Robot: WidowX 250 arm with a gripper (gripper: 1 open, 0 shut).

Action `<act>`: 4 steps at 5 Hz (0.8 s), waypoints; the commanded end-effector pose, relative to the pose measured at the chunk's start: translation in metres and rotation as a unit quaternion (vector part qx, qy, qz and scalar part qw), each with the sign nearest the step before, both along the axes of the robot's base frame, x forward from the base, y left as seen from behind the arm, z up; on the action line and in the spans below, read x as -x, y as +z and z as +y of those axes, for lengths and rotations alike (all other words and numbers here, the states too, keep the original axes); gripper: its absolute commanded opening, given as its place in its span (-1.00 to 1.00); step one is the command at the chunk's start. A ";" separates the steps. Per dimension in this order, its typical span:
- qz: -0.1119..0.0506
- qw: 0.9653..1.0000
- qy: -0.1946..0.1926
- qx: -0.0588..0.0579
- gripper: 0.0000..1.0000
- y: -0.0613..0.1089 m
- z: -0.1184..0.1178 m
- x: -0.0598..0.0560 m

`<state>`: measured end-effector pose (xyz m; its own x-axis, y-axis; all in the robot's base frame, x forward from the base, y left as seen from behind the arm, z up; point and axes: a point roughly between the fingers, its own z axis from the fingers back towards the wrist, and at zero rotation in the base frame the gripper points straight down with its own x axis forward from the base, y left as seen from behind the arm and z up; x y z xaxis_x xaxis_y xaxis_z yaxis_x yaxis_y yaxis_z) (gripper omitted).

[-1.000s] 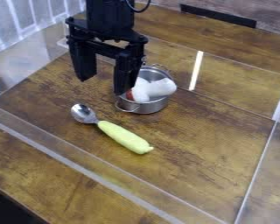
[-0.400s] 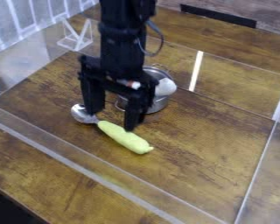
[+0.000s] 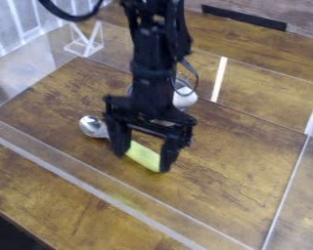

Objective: Move the green spoon to the left

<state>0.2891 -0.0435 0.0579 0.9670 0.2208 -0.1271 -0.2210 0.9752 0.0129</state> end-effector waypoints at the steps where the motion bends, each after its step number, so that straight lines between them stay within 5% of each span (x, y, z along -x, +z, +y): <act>1: -0.029 0.992 0.125 0.009 1.00 0.004 -0.003 -0.012; 3: -0.041 0.966 0.254 0.028 1.00 0.019 0.006 -0.009; 4: -0.047 0.940 0.337 0.035 1.00 0.017 0.018 -0.009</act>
